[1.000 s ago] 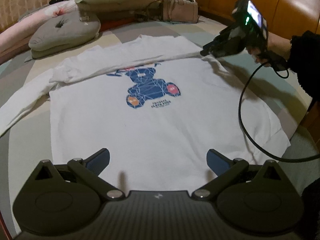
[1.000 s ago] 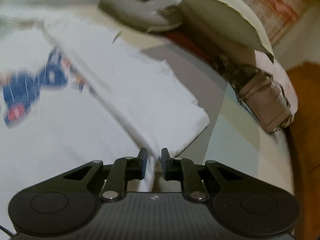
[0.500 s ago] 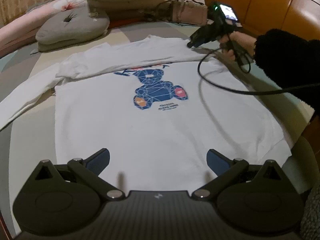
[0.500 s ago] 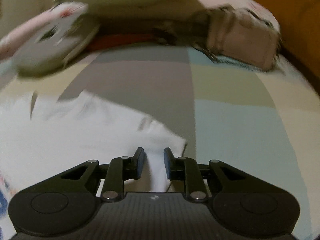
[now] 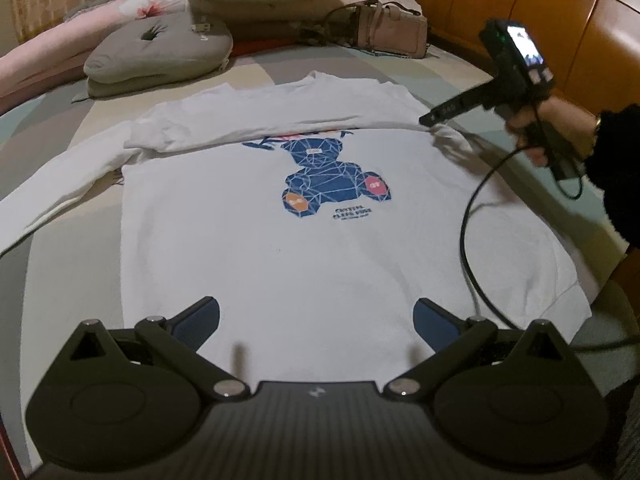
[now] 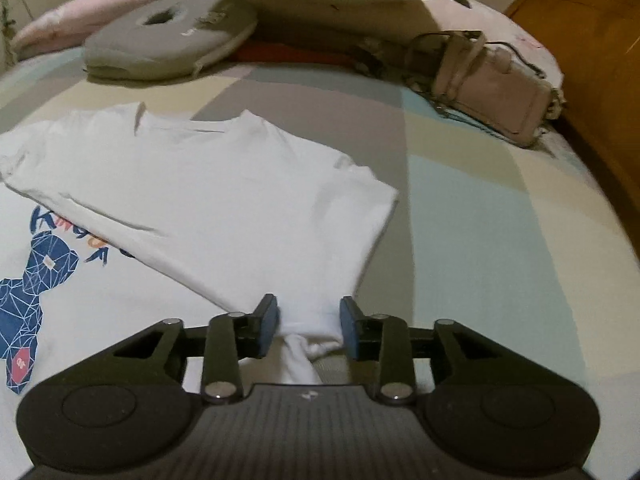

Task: Fold clothes
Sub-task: 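Fold the held sleeve across the sweatshirt chest with the right gripper, then open the right gripper and lift it off the folded sleeve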

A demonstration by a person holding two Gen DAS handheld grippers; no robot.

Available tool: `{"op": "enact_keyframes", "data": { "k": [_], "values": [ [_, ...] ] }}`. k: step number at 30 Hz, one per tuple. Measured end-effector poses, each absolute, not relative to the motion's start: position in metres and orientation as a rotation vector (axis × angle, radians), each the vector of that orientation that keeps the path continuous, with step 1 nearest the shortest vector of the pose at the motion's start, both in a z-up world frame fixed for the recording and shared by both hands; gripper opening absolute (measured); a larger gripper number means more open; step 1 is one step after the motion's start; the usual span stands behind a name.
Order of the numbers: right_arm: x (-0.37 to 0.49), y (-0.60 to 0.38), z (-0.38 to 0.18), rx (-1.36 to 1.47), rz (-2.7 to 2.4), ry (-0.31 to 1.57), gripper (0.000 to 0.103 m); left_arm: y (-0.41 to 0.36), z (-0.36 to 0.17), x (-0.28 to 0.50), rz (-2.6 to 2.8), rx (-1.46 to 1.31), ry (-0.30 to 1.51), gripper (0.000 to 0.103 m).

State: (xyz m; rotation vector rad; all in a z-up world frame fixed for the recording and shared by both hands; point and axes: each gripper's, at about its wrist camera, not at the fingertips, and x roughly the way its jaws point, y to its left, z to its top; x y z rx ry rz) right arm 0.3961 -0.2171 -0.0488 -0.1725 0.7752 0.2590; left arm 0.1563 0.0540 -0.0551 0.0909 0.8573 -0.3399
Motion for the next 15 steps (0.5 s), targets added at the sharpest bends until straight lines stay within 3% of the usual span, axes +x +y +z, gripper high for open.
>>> {"op": "enact_keyframes", "data": {
  "k": [8,13,15],
  "values": [
    [0.385,-0.186,-0.062,-0.210,0.272,0.812,0.047,0.062,-0.054,0.154,-0.286,0.064,0.851,0.102],
    [0.388,-0.186,-0.074,-0.165,0.254,0.892,0.067,0.073,-0.060,0.152,-0.266,0.057,0.872,0.102],
    [0.381,-0.187,-0.071,-0.184,0.261,0.913,0.069,0.076,-0.063,0.153,-0.258,0.057,0.877,0.102]
  ]
}}
